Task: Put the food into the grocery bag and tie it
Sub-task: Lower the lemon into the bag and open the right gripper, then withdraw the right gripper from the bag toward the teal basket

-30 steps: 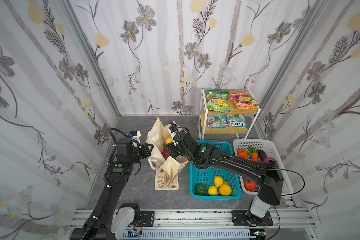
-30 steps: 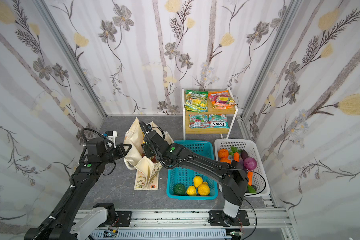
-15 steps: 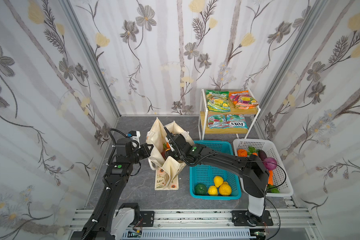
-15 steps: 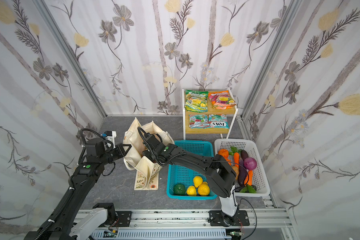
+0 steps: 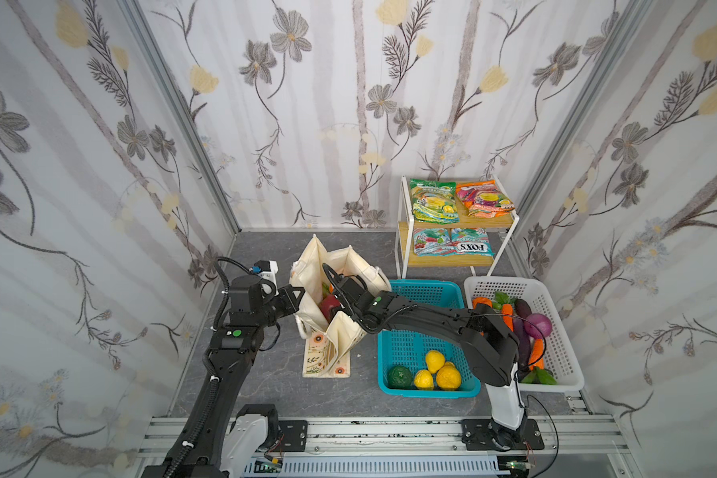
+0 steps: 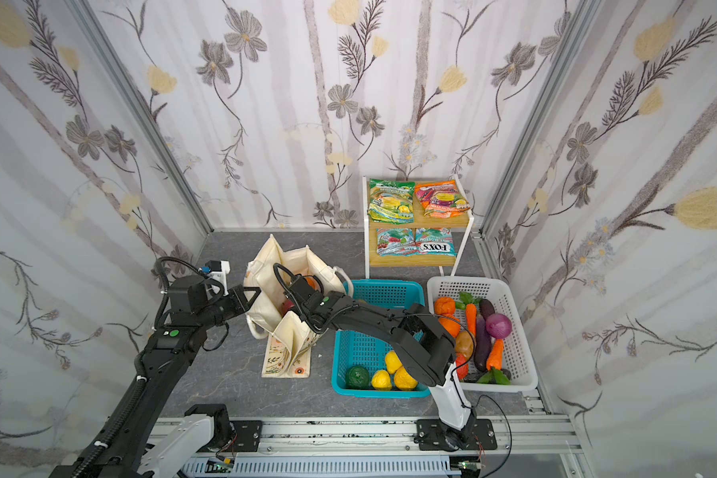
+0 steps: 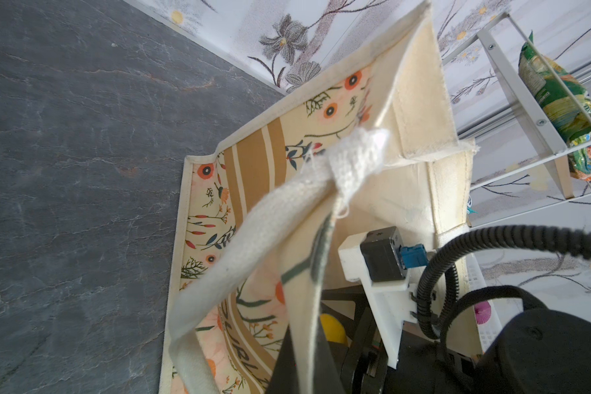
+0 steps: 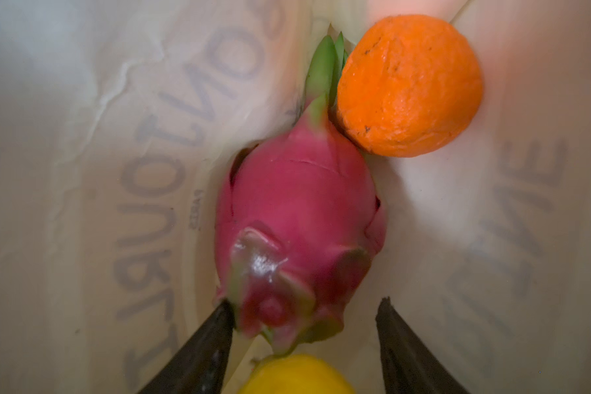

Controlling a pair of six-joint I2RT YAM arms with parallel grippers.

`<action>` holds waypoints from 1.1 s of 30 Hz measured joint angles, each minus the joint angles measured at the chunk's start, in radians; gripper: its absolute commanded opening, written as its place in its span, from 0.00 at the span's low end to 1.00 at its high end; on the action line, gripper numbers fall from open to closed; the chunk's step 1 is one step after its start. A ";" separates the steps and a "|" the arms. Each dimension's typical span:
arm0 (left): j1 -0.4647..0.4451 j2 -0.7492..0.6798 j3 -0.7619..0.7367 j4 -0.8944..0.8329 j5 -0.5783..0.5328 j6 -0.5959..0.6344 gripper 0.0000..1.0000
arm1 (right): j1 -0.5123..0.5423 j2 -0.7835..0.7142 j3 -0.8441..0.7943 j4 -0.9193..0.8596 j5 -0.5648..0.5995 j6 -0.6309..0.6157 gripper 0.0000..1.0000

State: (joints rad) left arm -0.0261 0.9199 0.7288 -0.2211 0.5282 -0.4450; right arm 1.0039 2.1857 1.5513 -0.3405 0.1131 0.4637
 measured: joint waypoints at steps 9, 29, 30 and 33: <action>0.000 -0.005 -0.003 0.001 0.004 0.000 0.00 | -0.002 -0.101 -0.055 0.027 -0.009 0.003 1.00; 0.000 -0.036 -0.011 -0.003 0.007 -0.014 0.00 | -0.013 -0.568 -0.243 0.134 0.139 0.006 0.94; 0.000 -0.037 -0.011 -0.003 0.007 -0.019 0.00 | -0.022 -0.596 -0.261 0.135 0.152 0.007 0.92; 0.000 -0.038 -0.011 -0.003 0.007 -0.019 0.00 | -0.061 -0.668 -0.311 0.143 0.184 0.018 0.89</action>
State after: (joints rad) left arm -0.0261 0.8818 0.7174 -0.2245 0.5354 -0.4644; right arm 0.9428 1.5177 1.2407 -0.1978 0.2970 0.4816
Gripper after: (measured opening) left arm 0.051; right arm 0.907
